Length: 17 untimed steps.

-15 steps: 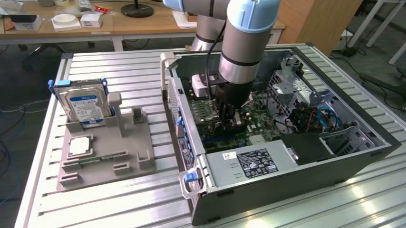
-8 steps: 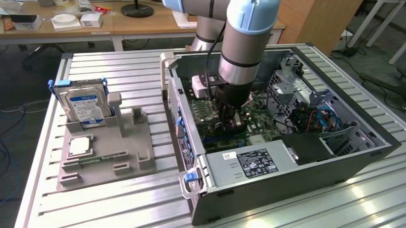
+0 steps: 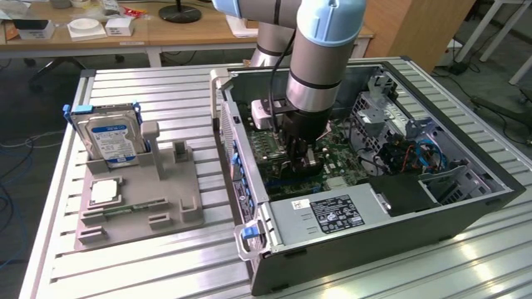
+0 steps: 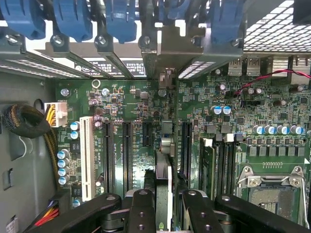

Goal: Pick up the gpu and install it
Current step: 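Insert the gpu into the slot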

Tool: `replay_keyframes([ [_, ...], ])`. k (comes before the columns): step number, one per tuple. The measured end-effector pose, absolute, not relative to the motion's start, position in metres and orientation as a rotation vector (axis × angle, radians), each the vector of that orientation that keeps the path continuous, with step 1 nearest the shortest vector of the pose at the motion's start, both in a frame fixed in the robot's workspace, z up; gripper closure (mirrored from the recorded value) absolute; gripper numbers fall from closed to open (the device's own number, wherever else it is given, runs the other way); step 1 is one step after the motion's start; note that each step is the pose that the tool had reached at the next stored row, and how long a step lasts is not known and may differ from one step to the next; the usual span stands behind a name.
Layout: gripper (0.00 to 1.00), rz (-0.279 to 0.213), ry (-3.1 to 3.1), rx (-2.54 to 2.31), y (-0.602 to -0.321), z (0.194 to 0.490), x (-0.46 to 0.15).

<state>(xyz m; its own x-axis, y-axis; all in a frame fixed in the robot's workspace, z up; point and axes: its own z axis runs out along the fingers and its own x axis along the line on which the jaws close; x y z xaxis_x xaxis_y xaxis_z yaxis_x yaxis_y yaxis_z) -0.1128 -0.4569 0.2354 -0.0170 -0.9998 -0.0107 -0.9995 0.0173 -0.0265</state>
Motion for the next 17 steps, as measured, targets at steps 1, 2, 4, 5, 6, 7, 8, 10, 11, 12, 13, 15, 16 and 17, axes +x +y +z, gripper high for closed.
replay_keyframes([
  [1,0.74,-0.018,2.222,-2.184,-0.4569,0.2355,-0.1128],
  [2,0.74,-0.018,2.222,-2.184,-0.4569,0.2355,-0.1128],
  [4,0.74,-0.017,2.221,-2.184,-0.4568,0.2363,-0.1128],
  [5,0.74,-0.017,2.221,-2.183,-0.4568,0.2372,-0.1128],
  [6,0.74,-0.017,2.221,-2.183,-0.4568,0.2379,-0.1128],
  [7,0.74,-0.017,2.221,-2.183,-0.4568,0.238,-0.1128],
  [8,0.74,-0.018,2.221,-2.184,-0.4568,0.2382,-0.1128],
  [10,0.74,-0.018,2.222,-2.184,-0.4569,0.2383,-0.1128],
  [11,0.74,-0.018,2.222,-2.184,-0.4569,0.2383,-0.1128],
  [12,0.74,-0.018,2.222,-2.184,-0.4569,0.2383,-0.1128],
  [13,0.74,-0.018,2.222,-2.184,-0.4568,0.2382,-0.1128],
  [15,0.74,-0.018,2.222,-2.184,-0.4566,0.2381,-0.1127],
  [16,0.74,-0.018,2.222,-2.184,-0.4566,0.2381,-0.1127],
  [17,0.74,-0.018,2.222,-2.184,-0.4565,0.2379,-0.1128],
])
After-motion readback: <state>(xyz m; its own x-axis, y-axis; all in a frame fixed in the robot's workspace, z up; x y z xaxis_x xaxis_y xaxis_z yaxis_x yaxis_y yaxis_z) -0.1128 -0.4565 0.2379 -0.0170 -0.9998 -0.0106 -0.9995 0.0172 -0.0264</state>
